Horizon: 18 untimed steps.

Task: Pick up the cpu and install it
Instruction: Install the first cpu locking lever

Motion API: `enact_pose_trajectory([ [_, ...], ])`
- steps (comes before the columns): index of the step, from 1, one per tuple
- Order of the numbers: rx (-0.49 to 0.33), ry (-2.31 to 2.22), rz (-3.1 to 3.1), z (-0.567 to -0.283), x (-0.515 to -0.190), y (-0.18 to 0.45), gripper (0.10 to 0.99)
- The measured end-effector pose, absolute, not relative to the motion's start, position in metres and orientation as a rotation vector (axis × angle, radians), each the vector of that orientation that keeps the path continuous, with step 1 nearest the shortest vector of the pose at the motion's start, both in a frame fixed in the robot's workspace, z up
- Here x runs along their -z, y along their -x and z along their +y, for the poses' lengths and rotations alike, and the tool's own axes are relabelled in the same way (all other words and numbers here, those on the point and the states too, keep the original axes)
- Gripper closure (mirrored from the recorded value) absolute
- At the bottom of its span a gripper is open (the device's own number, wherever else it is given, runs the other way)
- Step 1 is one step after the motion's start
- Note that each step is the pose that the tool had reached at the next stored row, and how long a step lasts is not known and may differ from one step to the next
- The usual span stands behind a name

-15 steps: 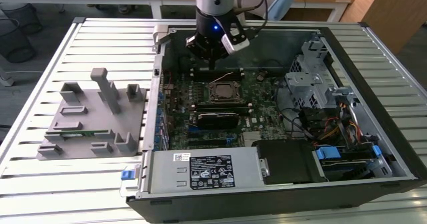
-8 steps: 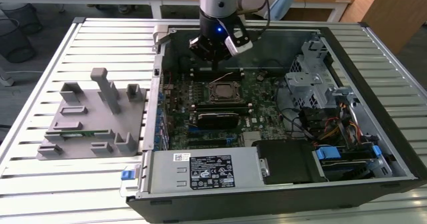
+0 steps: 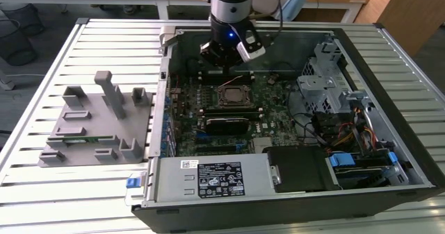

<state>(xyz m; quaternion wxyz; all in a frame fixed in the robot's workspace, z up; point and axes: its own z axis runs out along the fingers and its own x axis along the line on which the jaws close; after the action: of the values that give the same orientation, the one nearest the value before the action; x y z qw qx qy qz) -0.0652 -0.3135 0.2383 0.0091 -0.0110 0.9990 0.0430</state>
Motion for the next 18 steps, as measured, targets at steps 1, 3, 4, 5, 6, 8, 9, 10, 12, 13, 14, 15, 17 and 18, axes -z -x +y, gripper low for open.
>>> enact_pose_trajectory([
  [1,-0.135,0.034,3.120,-0.3135,-0.2380,0.0642,0.980],
  [3,-0.136,0.034,3.120,-0.3136,-0.2374,0.0620,0.980],
  [4,-0.142,0.034,3.120,-0.3136,-0.2373,0.0610,0.980],
  [5,-0.147,0.034,3.120,-0.3136,-0.2370,0.0600,0.980],
  [6,-0.150,0.034,3.119,-0.3135,-0.2367,0.0593,0.980],
  [8,-0.150,0.034,3.119,-0.3135,-0.2360,0.0587,0.980],
  [9,-0.150,0.034,3.119,-0.3135,-0.2357,0.0584,0.980],
  [10,-0.150,0.034,3.119,-0.3135,-0.2354,0.0580,0.980],
  [12,-0.150,0.039,3.119,-0.3135,-0.2343,0.0571,0.980],
  [13,-0.150,0.047,3.120,-0.3135,-0.2335,0.0567,0.980],
  [14,-0.150,0.054,3.120,-0.3135,-0.2329,0.0562,0.980],
  [15,-0.150,0.061,3.120,-0.3135,-0.2323,0.0557,0.980],
  [17,-0.150,0.065,3.120,-0.3135,-0.2314,0.0551,0.980],
  [18,-0.150,0.065,3.120,-0.3135,-0.2310,0.0546,0.980],
])
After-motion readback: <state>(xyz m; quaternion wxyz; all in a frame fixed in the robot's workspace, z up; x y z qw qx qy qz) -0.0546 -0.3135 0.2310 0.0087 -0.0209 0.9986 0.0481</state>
